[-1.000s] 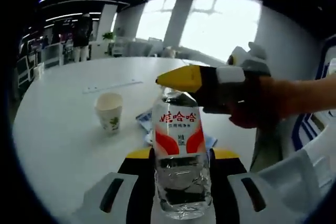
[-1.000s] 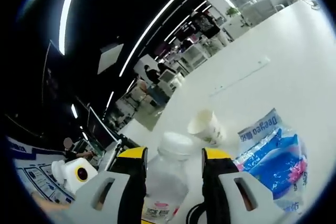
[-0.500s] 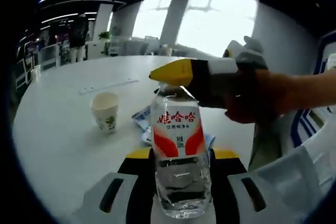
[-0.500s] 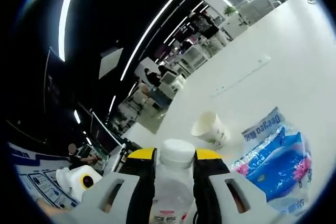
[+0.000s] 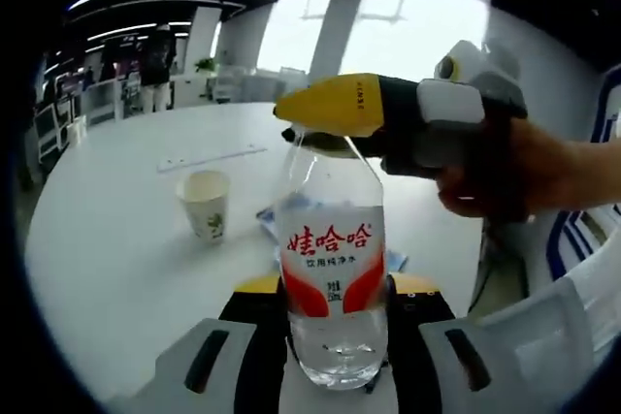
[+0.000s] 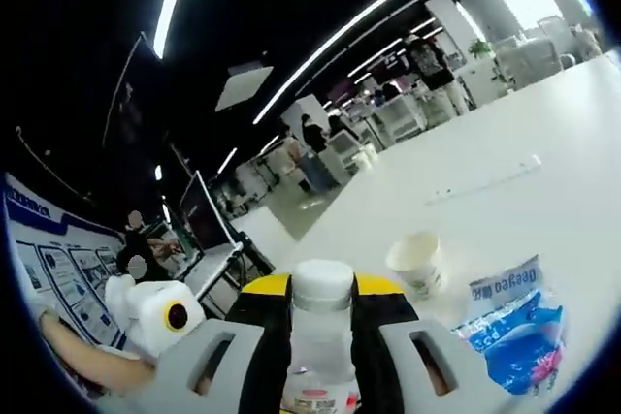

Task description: Arrange the tabletop items into an orderly group along one side of the table until the central work area is clear of visible clutter.

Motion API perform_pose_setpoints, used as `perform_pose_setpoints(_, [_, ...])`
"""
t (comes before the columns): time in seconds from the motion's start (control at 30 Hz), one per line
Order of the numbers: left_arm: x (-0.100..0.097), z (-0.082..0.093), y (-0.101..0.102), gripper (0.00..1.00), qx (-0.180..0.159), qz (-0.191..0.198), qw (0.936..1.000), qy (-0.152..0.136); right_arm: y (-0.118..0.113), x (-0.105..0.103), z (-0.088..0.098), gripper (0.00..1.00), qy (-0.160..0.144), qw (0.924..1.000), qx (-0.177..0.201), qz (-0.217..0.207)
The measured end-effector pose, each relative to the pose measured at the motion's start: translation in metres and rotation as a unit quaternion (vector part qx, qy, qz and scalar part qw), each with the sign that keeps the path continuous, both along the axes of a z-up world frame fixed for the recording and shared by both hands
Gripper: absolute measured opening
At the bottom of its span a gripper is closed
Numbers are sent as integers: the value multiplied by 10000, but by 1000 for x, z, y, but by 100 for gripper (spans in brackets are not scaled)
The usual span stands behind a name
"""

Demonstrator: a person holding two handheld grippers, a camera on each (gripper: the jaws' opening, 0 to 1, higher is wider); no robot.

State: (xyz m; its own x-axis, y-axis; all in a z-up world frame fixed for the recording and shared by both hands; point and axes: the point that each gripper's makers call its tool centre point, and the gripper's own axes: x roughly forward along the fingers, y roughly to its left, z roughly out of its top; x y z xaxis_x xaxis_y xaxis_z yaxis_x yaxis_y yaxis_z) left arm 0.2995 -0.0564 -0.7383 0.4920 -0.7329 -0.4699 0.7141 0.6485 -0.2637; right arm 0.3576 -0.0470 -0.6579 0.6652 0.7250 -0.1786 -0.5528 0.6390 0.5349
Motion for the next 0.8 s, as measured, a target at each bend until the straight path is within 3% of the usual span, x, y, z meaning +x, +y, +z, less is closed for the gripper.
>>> perform_pose_setpoints(0.23, [15, 6, 5, 36, 39, 393, 9992, -99, 14, 1, 14, 18, -572, 9975, -408, 93])
perform_pose_setpoints(0.3, [21, 9, 8, 37, -104, 597, 9981, -53, 15, 2, 17, 18, -644, 9969, -447, 88])
perform_pose_setpoints(0.43, [29, 17, 10, 49, -244, 759, 9967, -116, 17, 3, 18, 18, -736, 9962, -457, 116])
perform_pose_setpoints(0.6, [34, 15, 9, 55, 3, 751, 9969, -242, 23, 2, 21, 18, -909, 9942, -542, 184])
perform_pose_setpoints(0.8, [37, 10, 14, 40, 253, 841, 9956, -327, 23, 1, 18, 18, -919, 9936, -623, 222])
